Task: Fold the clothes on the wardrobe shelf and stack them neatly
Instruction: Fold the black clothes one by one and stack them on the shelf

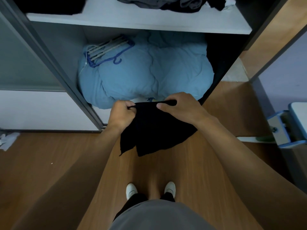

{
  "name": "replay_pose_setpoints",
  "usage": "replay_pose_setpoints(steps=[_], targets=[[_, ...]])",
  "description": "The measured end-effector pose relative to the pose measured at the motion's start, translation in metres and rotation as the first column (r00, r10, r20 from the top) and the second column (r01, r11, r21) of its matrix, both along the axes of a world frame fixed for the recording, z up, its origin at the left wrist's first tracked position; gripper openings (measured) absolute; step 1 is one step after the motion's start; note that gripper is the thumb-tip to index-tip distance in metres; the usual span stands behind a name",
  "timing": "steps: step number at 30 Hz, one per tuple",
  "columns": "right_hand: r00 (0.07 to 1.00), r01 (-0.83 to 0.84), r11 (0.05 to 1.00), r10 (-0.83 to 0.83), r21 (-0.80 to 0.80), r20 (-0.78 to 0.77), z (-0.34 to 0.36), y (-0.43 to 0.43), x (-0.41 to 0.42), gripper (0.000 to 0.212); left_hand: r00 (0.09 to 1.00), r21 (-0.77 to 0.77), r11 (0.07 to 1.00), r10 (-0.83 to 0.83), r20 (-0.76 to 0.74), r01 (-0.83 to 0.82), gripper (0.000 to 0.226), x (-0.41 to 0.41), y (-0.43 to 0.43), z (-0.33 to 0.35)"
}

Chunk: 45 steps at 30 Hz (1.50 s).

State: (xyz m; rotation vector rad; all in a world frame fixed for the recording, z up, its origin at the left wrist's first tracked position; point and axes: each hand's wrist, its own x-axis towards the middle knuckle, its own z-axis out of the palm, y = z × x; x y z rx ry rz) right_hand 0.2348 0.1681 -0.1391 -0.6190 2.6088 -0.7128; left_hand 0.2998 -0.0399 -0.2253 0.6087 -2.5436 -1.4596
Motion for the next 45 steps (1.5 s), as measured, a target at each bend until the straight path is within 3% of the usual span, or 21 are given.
replay_pose_setpoints(steps=[5, 9, 13, 18, 20, 22, 26, 30, 35, 38, 45], targets=[[0.988, -0.101, 0.986, 0.116, 0.136, -0.102, 0.013, 0.003, -0.011, 0.026, 0.994, 0.114, 0.993, -0.010, -0.111, 0.023, 0.044, -0.001, 0.012, 0.018], [0.979, -0.116, 0.977, 0.142, 0.179, -0.144, 0.016, -0.001, -0.015, 0.022, 0.992, 0.140, 0.988, -0.051, -0.119, 0.067, 0.033, -0.002, 0.019, 0.026], [0.994, -0.041, 0.999, 0.042, 0.021, -0.104, 0.015, -0.005, -0.015, 0.025, 0.987, 0.142, 0.987, -0.058, -0.149, 0.079, 0.038, -0.002, 0.021, 0.033], [0.999, 0.043, 0.968, -0.035, -0.247, 0.037, 0.011, -0.016, -0.003, 0.035, 0.982, 0.120, 0.991, -0.032, -0.188, 0.056, 0.028, -0.002, 0.020, 0.042], [0.999, 0.031, 0.961, -0.018, -0.274, 0.051, 0.011, -0.021, 0.000, 0.030, 0.980, 0.099, 0.995, -0.014, -0.201, 0.034, 0.032, -0.004, 0.021, 0.046], [0.996, -0.060, 0.969, 0.075, -0.238, 0.057, 0.011, -0.025, 0.001, 0.015, 0.979, 0.082, 0.996, -0.008, -0.204, 0.026, 0.034, -0.006, 0.022, 0.049], [0.967, -0.247, 0.969, 0.247, -0.008, 0.061, 0.010, -0.023, 0.003, 0.032, 0.977, 0.046, 0.998, -0.041, -0.209, 0.051, 0.033, -0.006, 0.019, 0.049], [0.980, -0.195, 0.977, 0.197, -0.087, 0.009, 0.012, -0.021, 0.000, 0.049, 0.976, 0.103, 0.983, -0.136, -0.171, 0.154, 0.037, -0.002, 0.016, 0.039], [0.972, -0.228, 0.958, 0.234, -0.174, 0.016, 0.022, -0.019, 0.001, 0.046, 0.971, 0.151, 0.960, -0.239, -0.012, 0.238, 0.027, 0.006, 0.007, 0.002], [0.958, -0.272, 0.935, 0.286, -0.225, 0.029, 0.027, -0.016, -0.002, 0.048, 0.956, 0.116, 0.960, -0.267, 0.118, 0.254, 0.039, 0.010, 0.009, -0.020], [0.919, -0.366, 0.931, 0.361, 0.003, 0.161, 0.026, 0.002, -0.012, 0.037, 0.998, 0.179, 0.984, 0.009, 0.064, -0.020, 0.056, 0.015, -0.015, -0.035]])
